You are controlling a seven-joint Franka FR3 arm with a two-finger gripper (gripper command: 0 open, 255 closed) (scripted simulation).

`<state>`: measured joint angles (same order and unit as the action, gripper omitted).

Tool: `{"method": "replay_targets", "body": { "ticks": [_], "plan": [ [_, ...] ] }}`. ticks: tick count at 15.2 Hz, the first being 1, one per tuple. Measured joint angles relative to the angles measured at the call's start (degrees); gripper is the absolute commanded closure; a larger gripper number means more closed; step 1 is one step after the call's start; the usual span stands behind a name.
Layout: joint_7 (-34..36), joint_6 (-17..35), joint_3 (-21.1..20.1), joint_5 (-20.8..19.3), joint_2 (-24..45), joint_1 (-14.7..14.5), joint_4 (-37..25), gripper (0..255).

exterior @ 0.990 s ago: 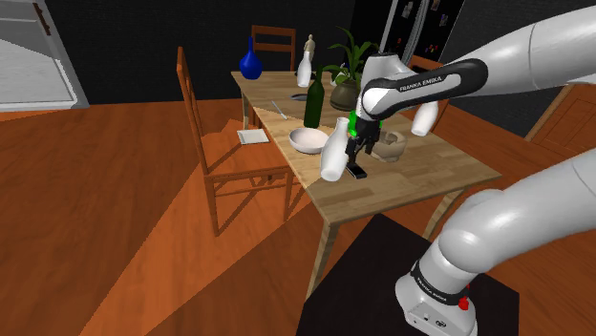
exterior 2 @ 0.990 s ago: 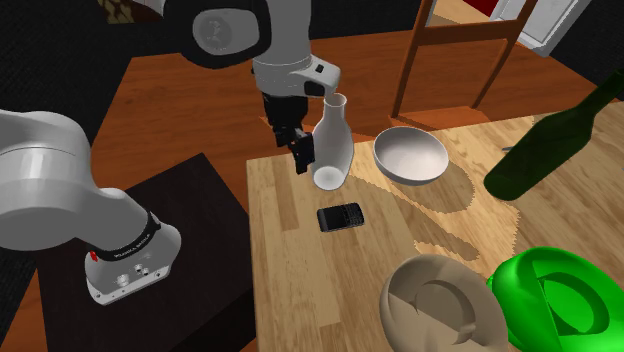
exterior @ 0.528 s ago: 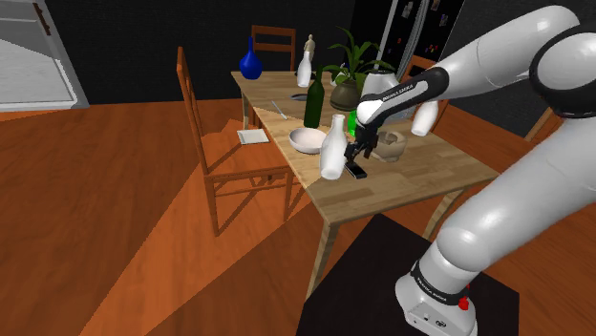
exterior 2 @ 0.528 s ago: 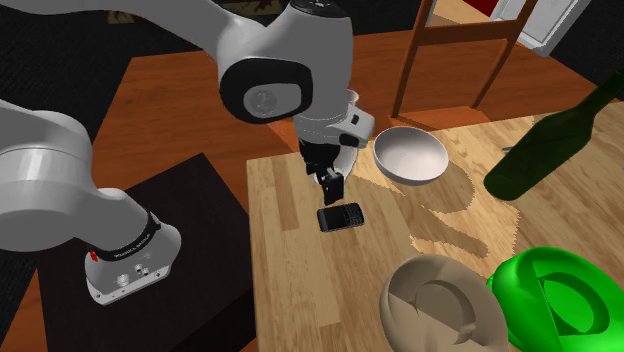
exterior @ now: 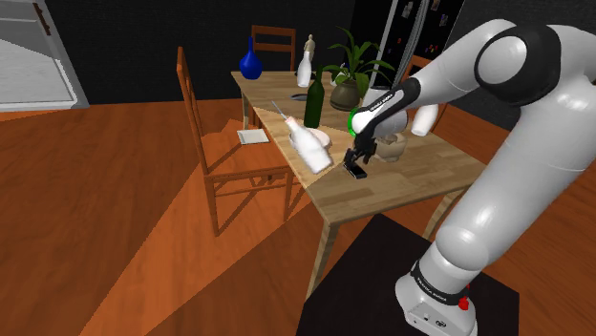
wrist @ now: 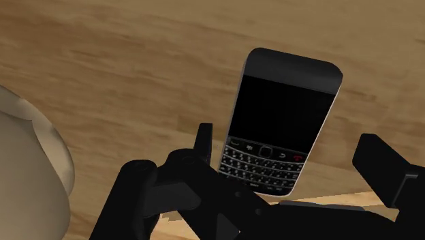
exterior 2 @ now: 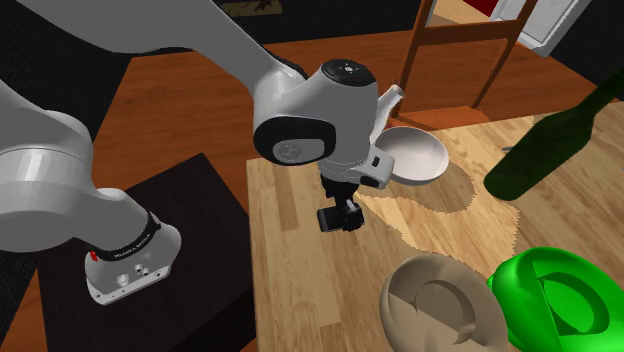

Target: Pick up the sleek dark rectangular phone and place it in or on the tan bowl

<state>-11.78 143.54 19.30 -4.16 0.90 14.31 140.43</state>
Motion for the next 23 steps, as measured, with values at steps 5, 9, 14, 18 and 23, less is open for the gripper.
{"method": "replay_targets", "body": {
  "ticks": [5,9,14,18,23],
  "plan": [
    [-1.22,3.49,0.04,1.44,3.02,0.25,0.58,0],
    [-1.37,3.89,0.0,1.67,3.45,0.27,0.55,0],
    [-1.41,3.86,-0.06,1.71,3.35,0.22,0.52,255],
    [-1.5,3.74,-0.07,1.79,3.43,0.24,0.4,255],
    [-1.36,3.51,0.0,1.55,3.09,0.26,0.45,255]
  ]
}}
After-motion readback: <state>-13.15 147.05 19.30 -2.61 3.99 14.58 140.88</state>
